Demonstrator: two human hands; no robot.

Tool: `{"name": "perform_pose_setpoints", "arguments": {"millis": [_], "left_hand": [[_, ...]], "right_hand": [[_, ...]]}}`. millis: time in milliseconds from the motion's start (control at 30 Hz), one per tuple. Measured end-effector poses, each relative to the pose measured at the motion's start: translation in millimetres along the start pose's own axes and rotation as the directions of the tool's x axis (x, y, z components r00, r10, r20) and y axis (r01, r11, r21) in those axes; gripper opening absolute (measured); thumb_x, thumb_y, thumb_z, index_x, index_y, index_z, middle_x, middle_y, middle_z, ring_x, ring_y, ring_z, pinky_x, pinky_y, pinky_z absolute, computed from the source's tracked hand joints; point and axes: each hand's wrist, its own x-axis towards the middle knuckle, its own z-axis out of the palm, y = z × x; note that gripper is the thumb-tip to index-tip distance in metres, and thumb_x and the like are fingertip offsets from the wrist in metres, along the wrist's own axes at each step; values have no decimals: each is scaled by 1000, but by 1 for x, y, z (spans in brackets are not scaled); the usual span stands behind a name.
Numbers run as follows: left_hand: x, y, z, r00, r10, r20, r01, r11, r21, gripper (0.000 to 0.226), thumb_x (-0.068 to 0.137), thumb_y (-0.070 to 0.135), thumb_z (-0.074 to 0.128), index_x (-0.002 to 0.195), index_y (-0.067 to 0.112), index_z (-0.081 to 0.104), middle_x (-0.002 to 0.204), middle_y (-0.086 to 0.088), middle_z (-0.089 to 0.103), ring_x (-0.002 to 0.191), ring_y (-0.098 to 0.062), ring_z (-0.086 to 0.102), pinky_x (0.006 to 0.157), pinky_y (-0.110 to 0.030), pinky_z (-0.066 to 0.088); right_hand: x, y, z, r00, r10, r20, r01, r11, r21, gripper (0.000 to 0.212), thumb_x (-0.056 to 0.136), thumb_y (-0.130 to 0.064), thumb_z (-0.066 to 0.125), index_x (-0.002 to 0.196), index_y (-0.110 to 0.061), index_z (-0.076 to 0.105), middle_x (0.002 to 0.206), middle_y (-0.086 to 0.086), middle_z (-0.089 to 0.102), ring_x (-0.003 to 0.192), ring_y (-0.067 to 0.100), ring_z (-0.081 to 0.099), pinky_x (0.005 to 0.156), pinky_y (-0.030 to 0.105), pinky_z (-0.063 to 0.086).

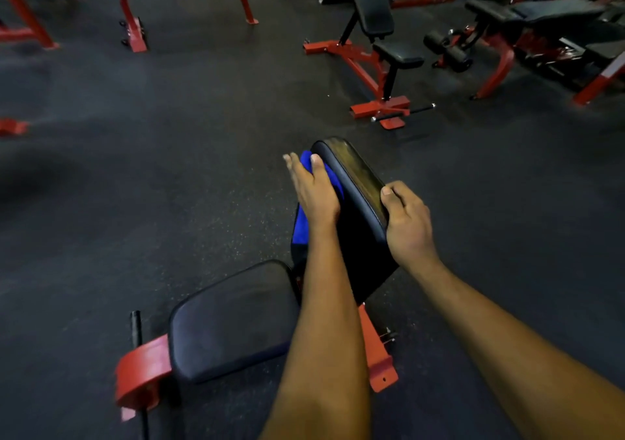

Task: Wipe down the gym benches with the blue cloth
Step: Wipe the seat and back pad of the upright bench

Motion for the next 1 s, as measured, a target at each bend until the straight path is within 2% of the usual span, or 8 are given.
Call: {"name": "perform_pose_setpoints", "arguments": {"millis": [133,233,400,533,633,733,833,1000], "left_hand": [[-76,-40,-5,998,54,23,-52,997,-48,70,98,53,39,157,25,14,162,11,16,149,-5,8,118,-33,-7],[-84,-80,-10,994,105,35,-99,985,-145,68,97,54,39,155,24,21,159,16,21,146,1,16,120,-33,8],[8,-120,-13,973,-229,-15,229,973,-44,65,101,49,36,154,13,25,157,-8,31,146,-22,28,120,-41,23],[-46,-133,-18,952,-300,-59,301,953,6,57,103,44,35,148,8,35,146,-16,46,134,-29,45,113,-42,34],[-79,-127,-44,923,-383,36,361,895,263,45,105,31,35,137,0,40,133,-25,54,121,-38,53,97,-39,42],[-100,-98,-81,936,-309,168,217,883,416,35,105,28,38,128,4,47,122,-20,59,112,-35,57,86,-35,43],[-126,-66,-121,969,-149,199,71,934,350,26,104,28,41,117,7,52,112,-11,62,100,-23,59,81,-32,44],[-141,-4,-190,955,63,288,-157,936,315,26,102,19,46,124,10,56,119,-5,41,105,-13,50,103,-26,39]], "right_hand": [[0,2,1,1000,0,1,0,1000,-21,27,103,-24,43,79,-16,52,62,-4,45,56,5,42,57,27,32],[-1,5,2,1000,-12,-26,11,999,-40,26,103,-21,45,79,-15,55,60,-5,44,54,4,42,52,20,31],[-2,4,1,998,-37,-54,35,999,-39,26,102,-19,47,79,-15,57,62,-7,45,56,1,43,52,13,31],[-3,1,1,996,-54,-71,50,997,-62,24,101,-23,47,78,-20,55,61,-11,45,59,-1,47,54,10,31],[-7,-3,-2,995,-46,-86,36,993,-108,24,98,-36,42,78,-28,51,63,-13,45,62,3,46,59,23,34],[-12,-12,-6,997,57,-44,-66,966,-250,30,101,-42,37,90,-24,58,76,-4,54,77,22,55,66,35,38],[-18,-34,-12,988,149,-45,-154,886,-437,37,102,-43,36,125,-21,55,116,9,59,111,32,52,88,46,44],[-69,-77,-5,988,-151,-23,122,872,-473,39,87,-22,65,125,-21,55,132,1,49,128,23,40,100,42,36]]}}
